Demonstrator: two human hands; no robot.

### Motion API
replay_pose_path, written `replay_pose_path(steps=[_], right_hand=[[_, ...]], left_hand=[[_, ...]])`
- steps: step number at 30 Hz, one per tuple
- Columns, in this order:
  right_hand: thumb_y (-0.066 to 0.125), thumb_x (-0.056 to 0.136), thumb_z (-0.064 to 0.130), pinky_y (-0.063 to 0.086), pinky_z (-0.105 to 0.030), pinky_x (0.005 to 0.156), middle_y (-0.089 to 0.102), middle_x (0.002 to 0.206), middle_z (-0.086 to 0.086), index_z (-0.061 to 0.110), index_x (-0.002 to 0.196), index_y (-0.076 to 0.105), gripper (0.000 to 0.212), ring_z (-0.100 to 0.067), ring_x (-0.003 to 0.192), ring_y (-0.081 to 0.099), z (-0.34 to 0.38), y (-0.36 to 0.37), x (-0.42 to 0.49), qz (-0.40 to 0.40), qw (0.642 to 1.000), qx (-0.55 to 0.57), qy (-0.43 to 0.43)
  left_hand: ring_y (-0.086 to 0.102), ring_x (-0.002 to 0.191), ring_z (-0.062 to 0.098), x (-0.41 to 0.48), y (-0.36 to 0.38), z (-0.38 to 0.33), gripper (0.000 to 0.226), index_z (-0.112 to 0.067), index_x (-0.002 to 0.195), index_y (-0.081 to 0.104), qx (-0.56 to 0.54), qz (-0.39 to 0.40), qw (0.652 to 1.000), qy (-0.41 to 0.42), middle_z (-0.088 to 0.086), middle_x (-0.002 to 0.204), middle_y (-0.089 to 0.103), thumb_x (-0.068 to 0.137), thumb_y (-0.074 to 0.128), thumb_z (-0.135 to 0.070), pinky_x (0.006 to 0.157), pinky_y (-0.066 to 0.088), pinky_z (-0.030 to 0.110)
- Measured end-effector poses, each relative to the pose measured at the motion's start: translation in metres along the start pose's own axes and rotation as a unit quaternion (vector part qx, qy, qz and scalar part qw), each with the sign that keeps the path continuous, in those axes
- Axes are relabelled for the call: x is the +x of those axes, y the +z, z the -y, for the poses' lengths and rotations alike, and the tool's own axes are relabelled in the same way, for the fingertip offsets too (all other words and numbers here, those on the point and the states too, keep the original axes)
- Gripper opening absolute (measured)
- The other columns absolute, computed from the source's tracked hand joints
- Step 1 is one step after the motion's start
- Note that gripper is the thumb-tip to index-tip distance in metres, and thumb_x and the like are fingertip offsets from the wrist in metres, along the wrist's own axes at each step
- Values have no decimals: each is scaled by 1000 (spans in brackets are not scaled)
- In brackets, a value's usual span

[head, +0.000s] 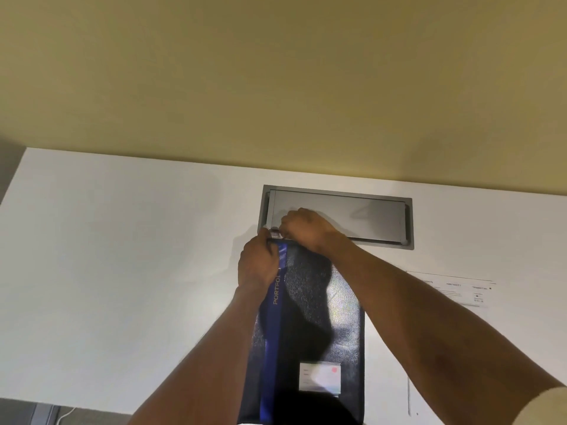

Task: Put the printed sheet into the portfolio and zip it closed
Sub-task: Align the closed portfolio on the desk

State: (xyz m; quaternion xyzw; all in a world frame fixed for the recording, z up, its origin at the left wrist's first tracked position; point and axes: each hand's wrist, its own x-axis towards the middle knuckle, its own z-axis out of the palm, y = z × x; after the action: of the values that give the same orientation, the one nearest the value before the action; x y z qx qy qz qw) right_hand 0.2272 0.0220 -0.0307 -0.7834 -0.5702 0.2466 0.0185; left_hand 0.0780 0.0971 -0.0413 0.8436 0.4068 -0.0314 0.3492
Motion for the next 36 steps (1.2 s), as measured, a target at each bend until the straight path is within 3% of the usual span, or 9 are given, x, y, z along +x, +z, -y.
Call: replay_pose_path(steps=[6,12,14,20,26,36], right_hand=[[75,84,12,51,-35,78,70,88,-2,21,91,75,12,-24,87,65,-35,15,-27,-24,995,-98,-11],[73,89,17,49,-34,81,72,94,-2,24,91,78,9,-24,91,66,-72,21,-65,-59,995,-70,25],[72,89,15,49,-35,82,72,95,-3,23,94,79,11,-25,92,65,-82,24,-79,-62,995,-69,34],[65,94,15,41,-32,72,71,93,-6,18,93,80,15,-27,85,65,-104,41,-128,-102,989,-3,103],[72,89,14,53,-37,74,73,89,-3,17,81,78,10,-28,86,67,-87,66,-178,-185,961,62,197],[59,94,19,45,-35,66,67,85,1,18,85,74,17,-26,76,61,-25,123,-232,-211,925,101,300]], left_hand=[[67,84,32,4,2,4,10,-18,101,56,-12,8,1000,-13,7,92,70,101,55,-28,75,55,41],[64,80,24,5,2,5,22,-23,101,53,-23,18,999,-13,0,90,68,97,66,-41,74,49,34],[67,82,27,7,3,6,26,-24,99,52,-27,18,999,-14,0,88,68,95,68,-44,76,54,36],[69,82,26,5,4,6,29,-21,100,54,-44,22,999,-9,3,89,70,94,71,-44,80,58,40],[70,88,31,8,3,9,29,-19,103,56,-56,15,998,-12,7,94,72,94,73,-41,84,60,44],[73,89,28,2,6,5,30,-22,105,55,-38,9,999,-12,6,102,74,96,69,-47,86,60,44]])
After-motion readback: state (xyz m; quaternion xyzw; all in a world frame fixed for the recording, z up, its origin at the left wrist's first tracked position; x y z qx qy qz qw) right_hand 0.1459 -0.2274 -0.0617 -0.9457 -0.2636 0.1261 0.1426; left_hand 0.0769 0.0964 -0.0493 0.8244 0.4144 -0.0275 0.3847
